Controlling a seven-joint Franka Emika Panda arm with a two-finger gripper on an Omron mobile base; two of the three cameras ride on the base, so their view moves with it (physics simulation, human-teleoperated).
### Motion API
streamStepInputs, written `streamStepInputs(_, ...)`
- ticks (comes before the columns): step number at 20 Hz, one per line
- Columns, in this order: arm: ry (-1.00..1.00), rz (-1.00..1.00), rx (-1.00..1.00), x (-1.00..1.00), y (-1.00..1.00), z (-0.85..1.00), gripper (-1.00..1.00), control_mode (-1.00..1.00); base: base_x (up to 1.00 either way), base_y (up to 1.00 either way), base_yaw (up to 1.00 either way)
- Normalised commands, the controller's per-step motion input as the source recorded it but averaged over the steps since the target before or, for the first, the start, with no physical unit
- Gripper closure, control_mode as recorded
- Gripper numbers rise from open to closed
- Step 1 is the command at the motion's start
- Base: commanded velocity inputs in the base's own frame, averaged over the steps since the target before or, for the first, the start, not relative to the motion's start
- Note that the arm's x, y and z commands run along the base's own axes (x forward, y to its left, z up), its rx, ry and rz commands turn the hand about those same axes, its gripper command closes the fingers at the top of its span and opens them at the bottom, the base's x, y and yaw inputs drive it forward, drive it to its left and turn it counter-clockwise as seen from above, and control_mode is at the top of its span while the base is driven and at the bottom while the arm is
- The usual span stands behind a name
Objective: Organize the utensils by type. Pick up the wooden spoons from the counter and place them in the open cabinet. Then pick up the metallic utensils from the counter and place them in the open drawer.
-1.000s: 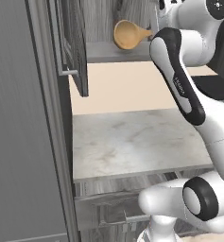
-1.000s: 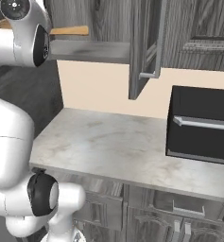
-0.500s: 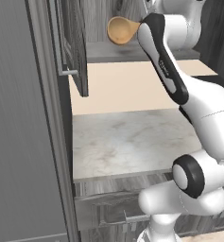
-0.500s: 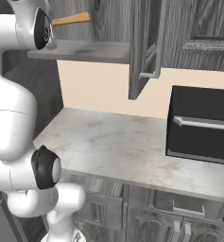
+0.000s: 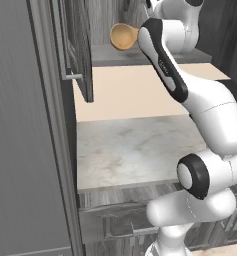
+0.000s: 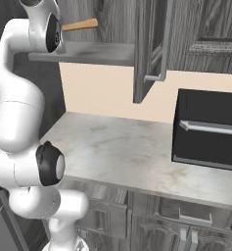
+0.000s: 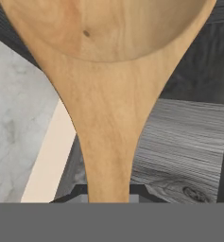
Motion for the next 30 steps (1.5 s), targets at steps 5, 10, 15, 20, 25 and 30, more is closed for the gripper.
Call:
streamStepInputs(5,0.00,0.00,0.00,0.59,0.00,-0.21,1.00,-1.00,0.00,0.00,0.00)
streamStepInputs(10,-0.04,0.00,0.02,0.60,0.04,-0.19,1.00,-1.00,0.00,0.00,0.00)
streamStepInputs(15,0.00,0.00,0.02,0.81,0.02,-0.06,1.00,-1.00,0.00,0.00,0.00)
streamStepInputs(20,0.00,0.00,0.00,0.44,0.17,0.00,1.00,-1.00,0.00,0.00,0.00)
streamStepInputs(25,0.00,0.00,0.00,0.45,0.11,-0.07,1.00,-1.00,0.00,0.00,0.00)
streamStepInputs(30,0.00,0.00,0.00,0.23,0.06,-0.25,1.00,-1.00,0.00,0.00,0.00)
